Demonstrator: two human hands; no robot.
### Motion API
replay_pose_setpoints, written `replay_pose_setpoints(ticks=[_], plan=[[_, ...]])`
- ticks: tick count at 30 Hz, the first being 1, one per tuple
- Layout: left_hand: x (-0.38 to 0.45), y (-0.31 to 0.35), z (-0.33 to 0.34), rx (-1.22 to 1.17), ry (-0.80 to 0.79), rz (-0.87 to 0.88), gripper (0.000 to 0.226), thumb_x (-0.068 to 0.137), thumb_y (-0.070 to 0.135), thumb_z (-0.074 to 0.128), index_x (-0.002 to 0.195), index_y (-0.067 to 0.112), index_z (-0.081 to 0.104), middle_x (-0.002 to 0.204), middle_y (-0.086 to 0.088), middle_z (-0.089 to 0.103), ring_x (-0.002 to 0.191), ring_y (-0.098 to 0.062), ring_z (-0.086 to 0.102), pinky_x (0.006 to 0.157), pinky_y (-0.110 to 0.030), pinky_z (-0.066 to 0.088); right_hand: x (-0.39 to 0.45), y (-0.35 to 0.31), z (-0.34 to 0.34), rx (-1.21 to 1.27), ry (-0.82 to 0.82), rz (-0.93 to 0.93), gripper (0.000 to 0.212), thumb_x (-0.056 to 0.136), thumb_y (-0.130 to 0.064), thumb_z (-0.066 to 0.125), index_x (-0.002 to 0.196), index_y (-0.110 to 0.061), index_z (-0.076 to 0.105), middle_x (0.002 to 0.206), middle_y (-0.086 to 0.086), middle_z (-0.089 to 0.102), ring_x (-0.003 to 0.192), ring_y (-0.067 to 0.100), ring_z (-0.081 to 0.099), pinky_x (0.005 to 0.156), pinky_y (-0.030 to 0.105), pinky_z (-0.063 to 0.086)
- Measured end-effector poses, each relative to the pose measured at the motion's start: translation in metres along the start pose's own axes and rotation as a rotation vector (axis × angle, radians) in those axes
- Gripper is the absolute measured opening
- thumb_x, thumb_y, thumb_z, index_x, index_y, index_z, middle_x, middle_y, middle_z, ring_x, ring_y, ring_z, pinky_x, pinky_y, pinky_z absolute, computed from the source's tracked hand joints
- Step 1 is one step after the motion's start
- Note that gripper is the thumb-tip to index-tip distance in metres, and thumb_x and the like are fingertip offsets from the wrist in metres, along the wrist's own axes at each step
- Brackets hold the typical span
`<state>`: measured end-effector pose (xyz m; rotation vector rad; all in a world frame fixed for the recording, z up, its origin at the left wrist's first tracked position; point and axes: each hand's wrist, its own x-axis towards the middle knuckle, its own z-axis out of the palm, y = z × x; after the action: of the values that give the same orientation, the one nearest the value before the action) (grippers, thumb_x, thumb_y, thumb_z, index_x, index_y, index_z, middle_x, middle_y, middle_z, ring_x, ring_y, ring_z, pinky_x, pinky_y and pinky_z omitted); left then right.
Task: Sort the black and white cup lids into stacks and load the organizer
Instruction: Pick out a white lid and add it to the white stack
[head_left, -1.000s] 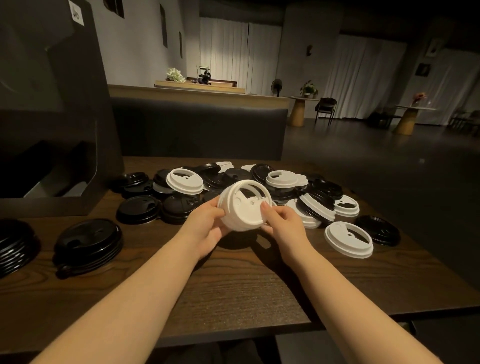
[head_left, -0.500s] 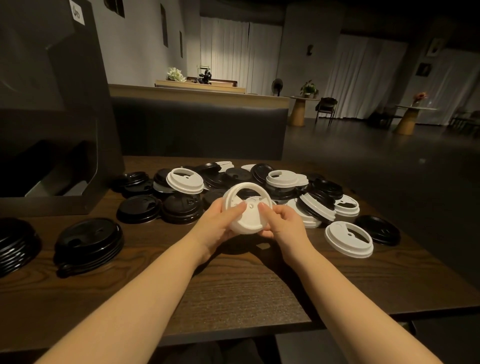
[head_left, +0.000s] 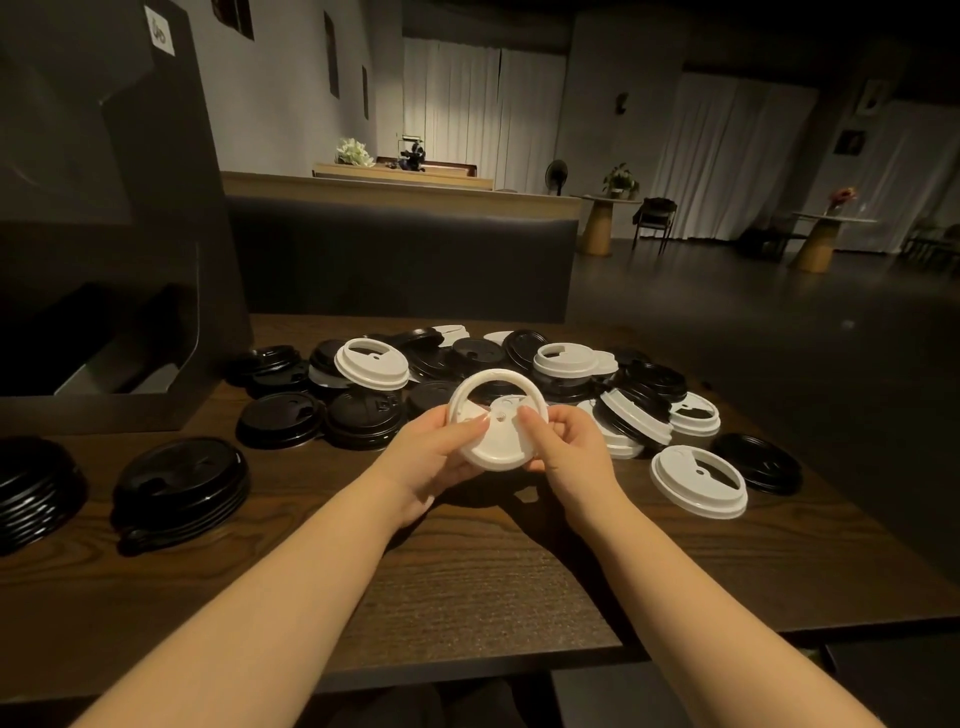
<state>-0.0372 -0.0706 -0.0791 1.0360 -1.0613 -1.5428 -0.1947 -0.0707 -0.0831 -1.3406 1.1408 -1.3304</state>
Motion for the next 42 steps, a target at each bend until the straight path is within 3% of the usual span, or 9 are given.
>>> replay_pose_setpoints(ticks=[10, 14, 19, 23, 28, 31, 34, 38, 42], plan=[[0.001, 0.04, -0.008, -0.351, 0.275, -0.014, 0.041, 0.089, 0.009, 0.063, 0.128, 0.004, 0.052, 0.114, -0.016, 0.064, 0.096, -0.027, 0.065, 0.081, -0.038, 0.055, 0.023, -0.043, 0.054, 0.222, -0.181, 0.335, 0.033, 0.093, -0.024, 0.058, 0.125, -0.016, 0.052, 0.115, 0.007, 0.064, 0.1, 0.022, 0.065, 0.076, 0.033, 0.057], [-0.018, 0.067, -0.031, -0.253, 0.419, 0.053, 0.036, 0.086, 0.023, 0.069, 0.119, 0.013, 0.058, 0.115, -0.011, 0.065, 0.106, -0.026, 0.063, 0.098, -0.045, 0.049, 0.03, -0.07, 0.088, 0.142, -0.122, 0.262, 0.025, 0.094, -0.008, 0.052, 0.115, -0.02, 0.057, 0.109, 0.005, 0.061, 0.095, 0.02, 0.059, 0.075, 0.034, 0.055], [-0.051, 0.096, -0.092, 0.168, 0.56, 0.142, 0.044, 0.083, 0.044, 0.067, 0.122, 0.025, 0.063, 0.118, -0.003, 0.065, 0.109, -0.024, 0.062, 0.095, -0.047, 0.051, 0.028, -0.09, 0.141, -0.105, -0.337, 0.088, 0.046, 0.095, -0.012, 0.053, 0.14, -0.019, 0.044, 0.135, 0.004, 0.05, 0.112, 0.019, 0.049, 0.088, 0.031, 0.047], [-0.079, 0.101, -0.142, 0.222, 0.718, 0.164, 0.032, 0.094, 0.037, 0.057, 0.118, 0.018, 0.064, 0.111, -0.005, 0.068, 0.104, -0.026, 0.064, 0.093, -0.048, 0.053, 0.016, -0.089, 0.199, -0.101, -0.399, 0.1, 0.039, 0.094, -0.027, 0.057, 0.132, -0.022, 0.049, 0.127, 0.004, 0.056, 0.099, 0.015, 0.057, 0.058, 0.019, 0.049], [-0.11, 0.115, -0.197, 0.12, 0.897, 0.175, 0.026, 0.092, 0.031, 0.059, 0.111, 0.013, 0.063, 0.11, -0.009, 0.067, 0.102, -0.026, 0.064, 0.09, -0.045, 0.054, -0.001, -0.079, 0.271, -0.014, -0.506, 0.08, 0.048, 0.094, -0.022, 0.057, 0.14, -0.022, 0.044, 0.133, 0.001, 0.053, 0.106, 0.014, 0.056, 0.072, 0.022, 0.054], [-0.139, 0.12, -0.228, 0.318, 0.972, 0.211, 0.037, 0.092, 0.03, 0.059, 0.121, 0.008, 0.063, 0.113, -0.012, 0.065, 0.103, -0.026, 0.062, 0.074, -0.03, 0.053, -0.008, -0.079, 0.306, -0.04, -0.507, 0.03, 0.051, 0.095, -0.025, 0.055, 0.143, -0.02, 0.04, 0.14, 0.002, 0.049, 0.118, 0.018, 0.053, 0.098, 0.038, 0.05], [-0.168, 0.123, -0.259, 0.455, 1.031, 0.272, 0.04, 0.094, 0.031, 0.057, 0.128, 0.01, 0.06, 0.122, -0.006, 0.062, 0.113, -0.024, 0.057, 0.088, -0.033, 0.048, -0.015, -0.086, 0.333, -0.026, -0.564, 0.065, 0.054, 0.094, -0.03, 0.057, 0.142, -0.012, 0.039, 0.137, 0.005, 0.049, 0.113, 0.017, 0.052, 0.099, 0.033, 0.046], [-0.19, 0.13, -0.292, 0.439, 1.221, 0.245, 0.034, 0.094, 0.035, 0.054, 0.103, 0.006, 0.07, 0.078, -0.006, 0.063, 0.073, -0.021, 0.058, 0.065, -0.03, 0.044, -0.024, -0.094, 0.365, 0.26, -0.702, 0.253, 0.046, 0.095, -0.021, 0.056, 0.136, -0.006, 0.043, 0.134, 0.007, 0.048, 0.126, 0.025, 0.046, 0.106, 0.036, 0.041], [-0.2, 0.13, -0.308, 0.572, 1.331, 0.145, 0.038, 0.095, 0.034, 0.051, 0.066, 0.011, 0.059, 0.069, -0.006, 0.055, 0.073, -0.024, 0.052, 0.066, -0.032, 0.038, -0.036, -0.088, 0.392, 0.027, -0.794, 0.101, 0.035, 0.09, -0.006, 0.056, 0.125, -0.008, 0.06, 0.141, 0.006, 0.047, 0.133, 0.019, 0.04, 0.108, 0.03, 0.035]])
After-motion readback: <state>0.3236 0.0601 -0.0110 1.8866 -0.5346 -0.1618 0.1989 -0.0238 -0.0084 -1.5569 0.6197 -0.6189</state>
